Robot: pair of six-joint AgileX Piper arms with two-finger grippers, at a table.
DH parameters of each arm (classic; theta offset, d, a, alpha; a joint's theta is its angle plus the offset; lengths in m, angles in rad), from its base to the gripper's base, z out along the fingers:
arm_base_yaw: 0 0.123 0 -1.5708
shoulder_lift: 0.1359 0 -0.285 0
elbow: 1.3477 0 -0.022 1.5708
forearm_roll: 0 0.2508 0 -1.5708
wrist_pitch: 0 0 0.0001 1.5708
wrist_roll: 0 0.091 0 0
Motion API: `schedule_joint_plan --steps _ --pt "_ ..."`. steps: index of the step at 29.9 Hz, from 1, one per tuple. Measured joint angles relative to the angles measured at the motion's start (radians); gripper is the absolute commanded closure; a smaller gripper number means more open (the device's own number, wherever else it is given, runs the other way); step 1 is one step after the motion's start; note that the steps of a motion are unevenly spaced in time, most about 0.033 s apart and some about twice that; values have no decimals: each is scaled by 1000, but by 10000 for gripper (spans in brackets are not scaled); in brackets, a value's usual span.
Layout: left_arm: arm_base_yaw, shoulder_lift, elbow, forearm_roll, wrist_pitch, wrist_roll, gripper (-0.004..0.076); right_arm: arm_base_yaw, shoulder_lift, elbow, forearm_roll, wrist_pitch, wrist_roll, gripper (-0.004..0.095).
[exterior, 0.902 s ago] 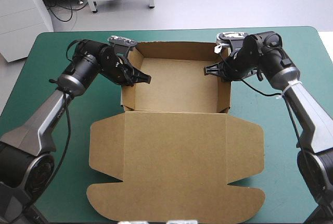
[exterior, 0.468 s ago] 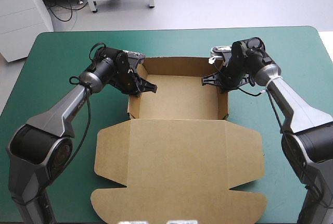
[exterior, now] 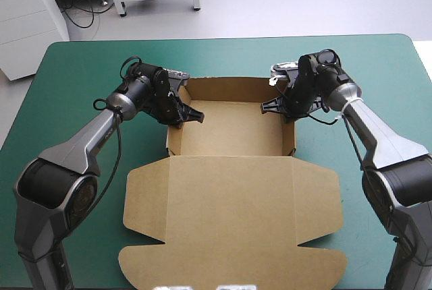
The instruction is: Fold the box
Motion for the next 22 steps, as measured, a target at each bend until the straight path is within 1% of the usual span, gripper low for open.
schedule_joint_plan --steps 1,3,5,6,7,9,14,22 --pt "0 0 -3 3 11 7 527 1 1 0 0 6 -15 563" --pt "0 2 -11 7 36 41 374 3 3 -3 7 20 -42 344" --pt "0 4 -28 4 55 64 248 5 8 -10 8 38 -60 158" --pt "1 4 -43 6 66 63 195 5 11 -15 4 48 -70 81" --pt "5 5 -66 10 75 63 160 5 12 -19 0 54 -70 30" --pt "9 5 -101 17 94 63 138 5 12 -29 -6 62 -70 3" --pt "22 2 -204 69 111 63 138 5 10 -67 0 73 -70 7" --pt "23 -61 -223 114 122 52 148 5 -82 -76 5 77 -70 8"
